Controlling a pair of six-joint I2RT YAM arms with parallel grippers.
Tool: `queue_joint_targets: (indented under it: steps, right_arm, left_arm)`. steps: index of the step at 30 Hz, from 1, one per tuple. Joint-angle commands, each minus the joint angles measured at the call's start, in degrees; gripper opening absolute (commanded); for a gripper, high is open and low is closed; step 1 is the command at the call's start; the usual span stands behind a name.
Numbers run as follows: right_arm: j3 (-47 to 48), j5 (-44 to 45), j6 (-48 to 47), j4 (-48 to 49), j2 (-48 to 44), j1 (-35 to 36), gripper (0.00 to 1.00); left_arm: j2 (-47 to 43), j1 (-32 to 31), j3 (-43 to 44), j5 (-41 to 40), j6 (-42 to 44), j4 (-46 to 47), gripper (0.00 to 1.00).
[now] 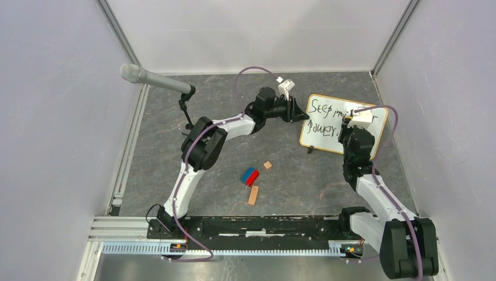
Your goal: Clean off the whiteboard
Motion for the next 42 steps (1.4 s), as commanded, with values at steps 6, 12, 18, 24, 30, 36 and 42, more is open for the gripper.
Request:
queue_joint_targets:
  steps: [6, 12, 18, 24, 30, 36, 42]
  right_arm:
    - [-0.82, -0.88, -1.23, 4.05, 0.49, -0.08, 0.11]
    - [-1.6, 0.86, -0.55, 3.26, 1.27, -0.06, 0.11]
    - [-1.43, 2.03, -0.44, 2.74, 2.72, 0.2, 0.11]
    - [0.31, 4.35, -1.44, 1.58, 6.65, 3.08, 0.11]
    - [3.21, 7.82, -3.42, 0.44, 12.97, 11.46, 0.11]
    - [8.15, 5.15, -2.53, 2.0, 19.55, 15.56, 0.11]
    - [8.27, 11.36, -0.14, 3.35, 21.51, 15.05, 0.1]
  left_arm:
    - [4.28, 0.26, 5.8, 5.19, -1.61, 2.11, 0.32]
    - [5.65, 0.33, 6.96, 6.51, -2.98, 3.76, 0.27]
    - [5.97, 0.35, 6.92, 6.25, -2.81, 4.28, 0.12]
    - [5.3, 0.3, 5.91, 4.65, -0.64, 3.41, 0.02]
    - [5.27, 0.26, 5.6, 3.07, 1.06, 1.99, 0.02]
    - [4.71, 0.26, 4.3, 2.31, 1.5, 2.26, 0.02]
    - [3.98, 0.26, 3.39, 1.61, 2.22, 1.62, 0.02]
